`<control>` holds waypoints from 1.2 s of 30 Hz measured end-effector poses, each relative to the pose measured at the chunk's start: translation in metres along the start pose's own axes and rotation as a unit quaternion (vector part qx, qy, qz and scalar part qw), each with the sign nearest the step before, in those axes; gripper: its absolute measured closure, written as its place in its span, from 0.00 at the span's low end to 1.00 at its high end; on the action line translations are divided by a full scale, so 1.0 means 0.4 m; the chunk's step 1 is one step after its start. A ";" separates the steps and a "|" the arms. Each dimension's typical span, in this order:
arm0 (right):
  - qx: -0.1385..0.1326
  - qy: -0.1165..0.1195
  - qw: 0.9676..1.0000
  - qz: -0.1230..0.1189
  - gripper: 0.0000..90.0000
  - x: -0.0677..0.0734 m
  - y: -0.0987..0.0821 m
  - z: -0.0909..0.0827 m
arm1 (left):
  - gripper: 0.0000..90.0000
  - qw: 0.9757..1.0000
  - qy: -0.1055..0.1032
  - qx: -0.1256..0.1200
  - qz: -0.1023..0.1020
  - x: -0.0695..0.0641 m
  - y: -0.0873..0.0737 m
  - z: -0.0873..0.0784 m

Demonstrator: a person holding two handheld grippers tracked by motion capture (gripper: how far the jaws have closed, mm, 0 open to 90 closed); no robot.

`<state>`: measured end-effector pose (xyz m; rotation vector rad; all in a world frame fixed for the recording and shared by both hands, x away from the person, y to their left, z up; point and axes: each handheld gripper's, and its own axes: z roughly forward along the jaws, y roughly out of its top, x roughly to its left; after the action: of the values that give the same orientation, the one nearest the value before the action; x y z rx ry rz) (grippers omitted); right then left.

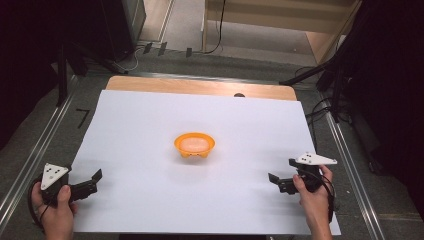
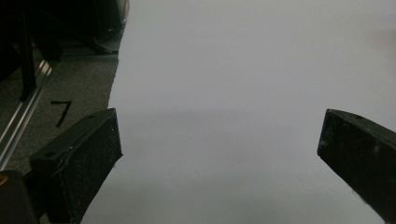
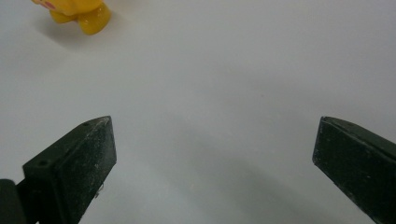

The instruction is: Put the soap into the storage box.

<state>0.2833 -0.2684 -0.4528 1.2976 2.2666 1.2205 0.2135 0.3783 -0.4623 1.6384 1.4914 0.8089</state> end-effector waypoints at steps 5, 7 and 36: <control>-0.010 -0.013 1.000 0.012 0.00 -0.015 -0.036 -0.032 | 0.00 1.000 -0.001 0.002 -0.001 0.001 0.001 0.001; -0.012 -0.015 1.000 0.013 0.00 -0.017 -0.042 -0.039 | 0.00 1.000 0.000 0.001 0.000 0.000 0.000 0.000; -0.143 -0.066 0.982 0.107 0.00 -0.125 -0.249 -0.209 | 0.00 1.000 0.006 0.012 0.017 -0.008 0.002 0.006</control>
<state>0.2052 -0.3785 -0.4868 1.4856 1.8178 1.4231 0.2155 0.3747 -0.4628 1.6823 1.4910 0.8248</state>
